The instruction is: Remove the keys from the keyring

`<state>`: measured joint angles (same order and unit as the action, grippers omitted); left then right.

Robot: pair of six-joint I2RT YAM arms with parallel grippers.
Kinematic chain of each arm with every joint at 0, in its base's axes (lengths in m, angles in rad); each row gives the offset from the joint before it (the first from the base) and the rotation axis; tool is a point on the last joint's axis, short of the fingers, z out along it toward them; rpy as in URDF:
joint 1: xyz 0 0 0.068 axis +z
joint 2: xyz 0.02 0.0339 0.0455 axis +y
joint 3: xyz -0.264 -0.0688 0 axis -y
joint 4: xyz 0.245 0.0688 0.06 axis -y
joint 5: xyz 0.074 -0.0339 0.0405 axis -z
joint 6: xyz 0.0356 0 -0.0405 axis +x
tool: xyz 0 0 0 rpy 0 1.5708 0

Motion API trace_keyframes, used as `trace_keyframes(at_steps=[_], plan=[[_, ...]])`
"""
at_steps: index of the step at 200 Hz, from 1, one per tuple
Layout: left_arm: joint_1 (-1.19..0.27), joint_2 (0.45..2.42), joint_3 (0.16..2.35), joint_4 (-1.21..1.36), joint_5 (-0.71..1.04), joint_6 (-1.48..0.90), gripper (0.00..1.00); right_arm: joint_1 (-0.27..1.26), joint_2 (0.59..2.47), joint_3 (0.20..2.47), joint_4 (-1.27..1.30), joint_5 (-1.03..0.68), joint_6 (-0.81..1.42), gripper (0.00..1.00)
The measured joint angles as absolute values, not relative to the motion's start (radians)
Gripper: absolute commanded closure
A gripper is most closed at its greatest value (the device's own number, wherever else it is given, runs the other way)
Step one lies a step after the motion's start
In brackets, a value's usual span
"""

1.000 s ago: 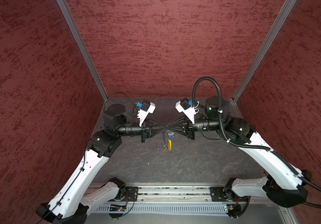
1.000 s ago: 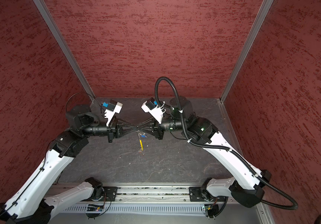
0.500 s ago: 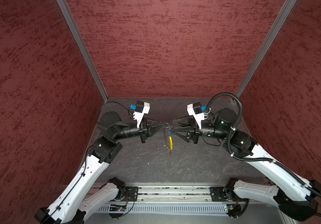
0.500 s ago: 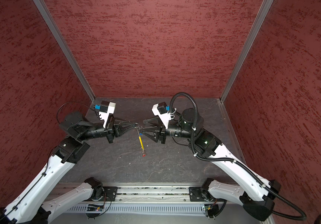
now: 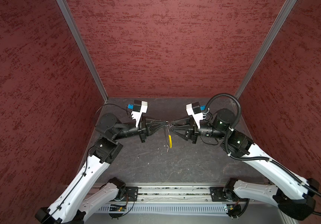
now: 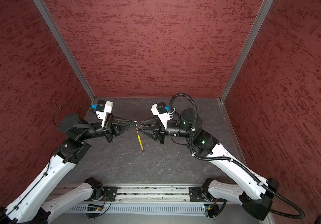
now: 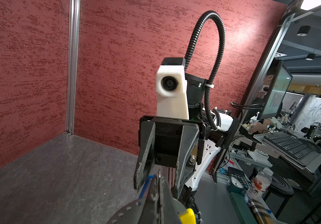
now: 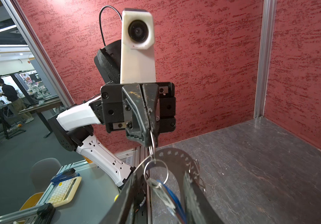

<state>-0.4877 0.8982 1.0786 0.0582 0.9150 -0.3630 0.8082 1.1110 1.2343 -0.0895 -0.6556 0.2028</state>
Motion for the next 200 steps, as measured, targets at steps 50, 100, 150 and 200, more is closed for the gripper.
trace_keyframes(at_steps=[50, 100, 150, 200], plan=[[-0.488, 0.898, 1.079, 0.076, 0.914, -0.370, 1.00, 0.808, 1.112, 1.229, -0.078, -0.681, 0.212, 0.85], [-0.488, 0.895, 1.065, 0.112, 0.902, -0.387, 1.00, 0.808, 1.113, 1.228, -0.072, -0.698, 0.213, 1.00], [-0.489, 0.889, 1.012, 0.198, 0.875, -0.439, 1.00, 0.811, 1.141, 1.228, -0.072, -0.719, 0.213, 1.00], [-0.490, 0.890, 0.993, 0.240, 0.876, -0.477, 1.00, 0.816, 1.167, 1.228, -0.053, -0.738, 0.214, 1.00]])
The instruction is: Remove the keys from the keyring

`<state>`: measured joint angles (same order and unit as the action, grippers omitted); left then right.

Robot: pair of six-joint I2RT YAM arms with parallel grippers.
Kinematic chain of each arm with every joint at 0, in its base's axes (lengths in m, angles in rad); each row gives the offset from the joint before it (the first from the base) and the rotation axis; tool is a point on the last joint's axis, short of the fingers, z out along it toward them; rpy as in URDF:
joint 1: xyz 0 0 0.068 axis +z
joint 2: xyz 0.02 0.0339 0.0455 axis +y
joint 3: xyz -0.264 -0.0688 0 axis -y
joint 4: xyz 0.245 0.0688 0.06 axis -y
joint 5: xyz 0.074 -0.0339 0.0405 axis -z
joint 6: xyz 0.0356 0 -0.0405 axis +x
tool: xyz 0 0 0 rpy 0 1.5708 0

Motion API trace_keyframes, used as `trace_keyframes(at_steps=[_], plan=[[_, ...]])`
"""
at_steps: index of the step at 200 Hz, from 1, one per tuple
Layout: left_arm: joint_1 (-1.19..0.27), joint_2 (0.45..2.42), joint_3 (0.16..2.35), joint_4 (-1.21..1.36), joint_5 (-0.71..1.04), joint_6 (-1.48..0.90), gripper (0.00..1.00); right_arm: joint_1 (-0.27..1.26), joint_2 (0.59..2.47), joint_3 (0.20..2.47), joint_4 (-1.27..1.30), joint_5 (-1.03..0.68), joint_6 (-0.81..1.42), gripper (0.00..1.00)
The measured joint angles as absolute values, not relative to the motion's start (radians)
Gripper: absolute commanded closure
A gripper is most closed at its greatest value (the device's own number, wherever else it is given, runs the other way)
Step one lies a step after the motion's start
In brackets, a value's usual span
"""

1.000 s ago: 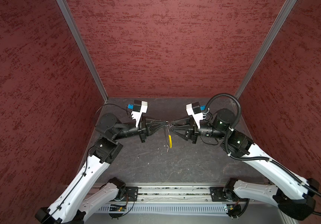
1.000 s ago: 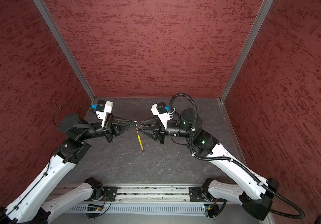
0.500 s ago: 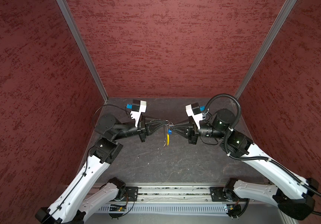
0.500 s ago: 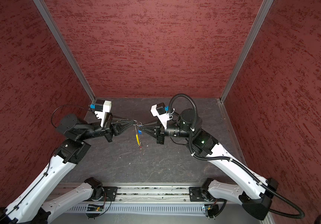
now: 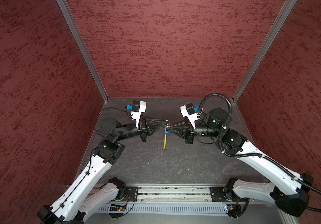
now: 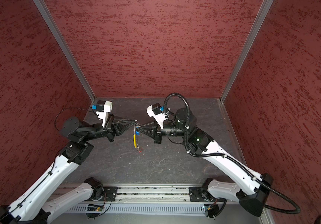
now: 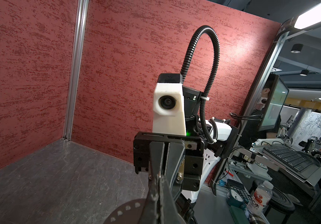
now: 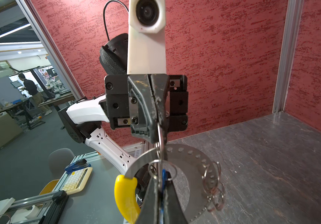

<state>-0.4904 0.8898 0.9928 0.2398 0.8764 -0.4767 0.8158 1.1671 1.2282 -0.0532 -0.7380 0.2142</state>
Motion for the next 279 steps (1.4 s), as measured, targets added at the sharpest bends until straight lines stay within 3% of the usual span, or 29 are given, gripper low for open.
trace_keyframes(at_steps=[204, 247, 279], plan=[[-0.481, 0.878, 0.981, 0.194, 0.881, -0.463, 1.00, 0.826, 1.228, 1.234, -0.058, -0.774, 0.235, 1.00], [-0.481, 0.876, 0.993, 0.184, 0.881, -0.448, 1.00, 0.834, 1.219, 1.236, -0.130, -0.725, 0.225, 0.66], [-0.481, 0.863, 1.008, 0.188, 0.881, -0.436, 1.00, 0.835, 1.187, 1.237, -0.191, -0.671, 0.202, 0.54]])
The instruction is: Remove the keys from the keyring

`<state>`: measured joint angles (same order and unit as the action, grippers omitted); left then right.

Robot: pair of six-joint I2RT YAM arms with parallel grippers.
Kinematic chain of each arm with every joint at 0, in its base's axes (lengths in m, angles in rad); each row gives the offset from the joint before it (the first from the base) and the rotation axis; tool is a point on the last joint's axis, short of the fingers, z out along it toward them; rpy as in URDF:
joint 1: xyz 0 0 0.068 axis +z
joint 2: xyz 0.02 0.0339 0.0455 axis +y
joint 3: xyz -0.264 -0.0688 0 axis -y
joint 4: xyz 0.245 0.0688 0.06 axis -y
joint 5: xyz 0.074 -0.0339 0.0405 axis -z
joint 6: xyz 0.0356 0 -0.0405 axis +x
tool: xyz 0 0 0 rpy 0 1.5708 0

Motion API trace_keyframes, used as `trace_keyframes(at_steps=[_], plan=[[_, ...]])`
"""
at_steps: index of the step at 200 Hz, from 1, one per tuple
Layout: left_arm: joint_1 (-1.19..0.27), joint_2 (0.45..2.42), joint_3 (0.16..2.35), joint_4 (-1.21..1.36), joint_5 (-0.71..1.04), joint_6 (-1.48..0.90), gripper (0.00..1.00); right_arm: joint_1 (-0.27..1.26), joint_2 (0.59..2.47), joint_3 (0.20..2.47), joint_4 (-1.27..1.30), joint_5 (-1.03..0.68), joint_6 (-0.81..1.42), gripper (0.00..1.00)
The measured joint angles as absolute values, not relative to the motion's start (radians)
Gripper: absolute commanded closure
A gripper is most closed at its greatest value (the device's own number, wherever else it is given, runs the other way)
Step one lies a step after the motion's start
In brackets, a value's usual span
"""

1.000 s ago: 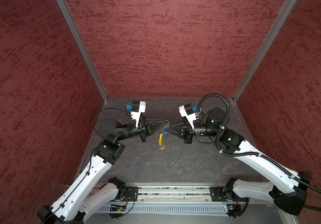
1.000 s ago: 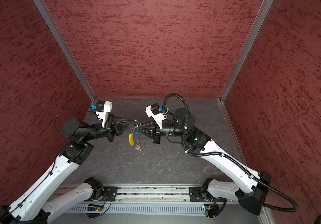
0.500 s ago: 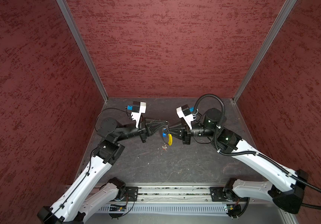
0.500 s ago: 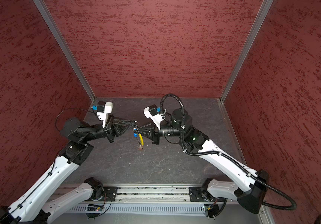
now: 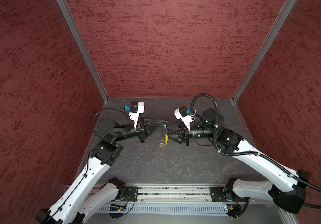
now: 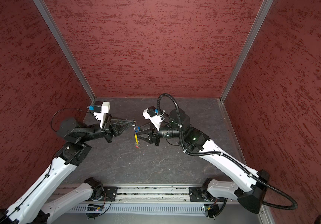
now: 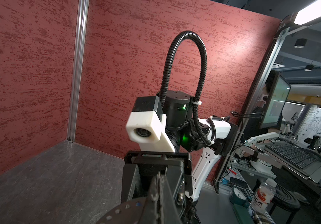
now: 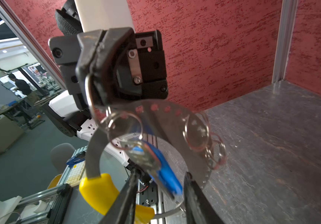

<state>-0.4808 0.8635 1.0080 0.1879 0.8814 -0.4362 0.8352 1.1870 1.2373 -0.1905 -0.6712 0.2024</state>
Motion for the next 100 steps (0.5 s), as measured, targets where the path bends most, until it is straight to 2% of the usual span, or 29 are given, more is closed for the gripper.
trace_keyframes(at_steps=[31, 60, 100], plan=[[-0.481, 0.861, 1.008, 0.188, 0.881, -0.433, 1.00, 0.835, 1.120, 1.251, -0.206, -0.599, 0.198, 0.49], [-0.483, 0.861, 1.008, 0.193, 0.881, -0.433, 1.00, 0.835, 1.050, 1.252, -0.117, -0.533, 0.229, 0.49], [-0.488, 0.861, 1.008, 0.203, 0.882, -0.434, 1.00, 0.836, 1.090, 1.252, 0.011, -0.528, 0.277, 0.51]])
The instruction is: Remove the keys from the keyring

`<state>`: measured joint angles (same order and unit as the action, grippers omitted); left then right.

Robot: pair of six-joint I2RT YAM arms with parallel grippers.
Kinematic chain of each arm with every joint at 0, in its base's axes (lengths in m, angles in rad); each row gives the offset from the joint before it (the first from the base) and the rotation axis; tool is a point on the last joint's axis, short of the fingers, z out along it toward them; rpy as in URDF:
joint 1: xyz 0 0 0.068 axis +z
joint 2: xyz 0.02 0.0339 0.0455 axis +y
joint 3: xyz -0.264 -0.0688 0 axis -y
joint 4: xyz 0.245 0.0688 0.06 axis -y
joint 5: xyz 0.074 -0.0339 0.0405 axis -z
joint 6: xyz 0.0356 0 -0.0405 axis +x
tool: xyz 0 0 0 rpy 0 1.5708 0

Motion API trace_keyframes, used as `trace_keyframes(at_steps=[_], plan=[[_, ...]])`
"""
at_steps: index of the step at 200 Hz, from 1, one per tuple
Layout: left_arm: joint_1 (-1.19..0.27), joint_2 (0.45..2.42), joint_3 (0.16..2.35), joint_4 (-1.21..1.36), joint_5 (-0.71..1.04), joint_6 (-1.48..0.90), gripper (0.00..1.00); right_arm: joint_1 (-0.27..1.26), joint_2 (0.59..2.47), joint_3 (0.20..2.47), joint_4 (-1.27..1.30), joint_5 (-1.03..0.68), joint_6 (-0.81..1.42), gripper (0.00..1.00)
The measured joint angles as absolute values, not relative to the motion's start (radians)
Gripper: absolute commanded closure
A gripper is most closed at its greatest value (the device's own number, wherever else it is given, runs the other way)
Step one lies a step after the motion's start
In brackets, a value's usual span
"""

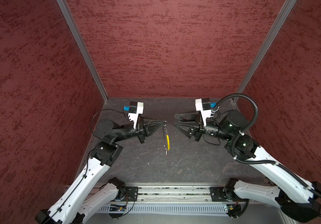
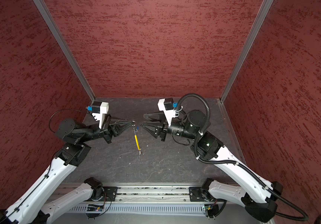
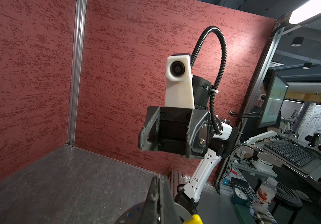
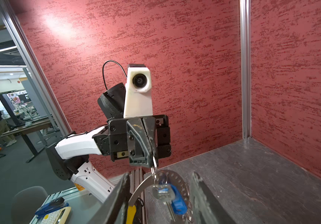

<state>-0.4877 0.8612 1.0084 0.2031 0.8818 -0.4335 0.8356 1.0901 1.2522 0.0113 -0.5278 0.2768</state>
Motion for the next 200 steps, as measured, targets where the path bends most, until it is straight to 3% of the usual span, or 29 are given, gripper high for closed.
trace_keyframes(at_steps=[53, 86, 149, 200], plan=[[-0.488, 0.861, 1.008, 0.204, 0.882, -0.434, 1.00, 0.835, 1.147, 1.227, 0.102, -0.612, 0.333, 0.63], [-0.488, 0.861, 1.008, 0.208, 0.881, -0.434, 1.00, 0.835, 1.147, 1.221, 0.144, -0.668, 0.355, 0.65], [-0.488, 0.860, 1.008, 0.222, 0.884, -0.437, 1.00, 0.835, 1.158, 1.206, 0.175, -0.715, 0.376, 0.81], [-0.489, 0.860, 1.008, 0.233, 0.888, -0.438, 1.00, 0.835, 1.161, 1.203, 0.193, -0.720, 0.382, 0.82]])
